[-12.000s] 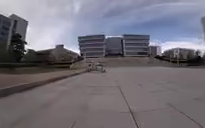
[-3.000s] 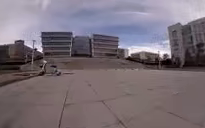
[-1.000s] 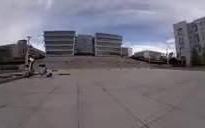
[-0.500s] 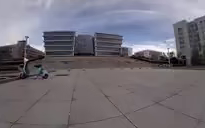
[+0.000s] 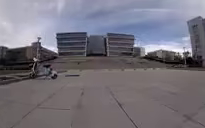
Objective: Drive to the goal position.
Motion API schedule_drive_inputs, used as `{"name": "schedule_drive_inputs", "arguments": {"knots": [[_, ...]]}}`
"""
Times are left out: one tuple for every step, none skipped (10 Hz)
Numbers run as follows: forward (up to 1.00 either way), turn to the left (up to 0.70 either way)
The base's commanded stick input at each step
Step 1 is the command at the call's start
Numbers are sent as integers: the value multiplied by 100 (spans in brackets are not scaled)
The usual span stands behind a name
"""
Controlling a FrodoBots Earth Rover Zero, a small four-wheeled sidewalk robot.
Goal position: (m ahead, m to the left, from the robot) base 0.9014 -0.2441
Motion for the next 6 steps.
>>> {"name": "schedule_drive_inputs", "arguments": {"knots": [[85, 0], [85, 0], [85, 0], [85, 1], [85, 1], [85, 0]]}}
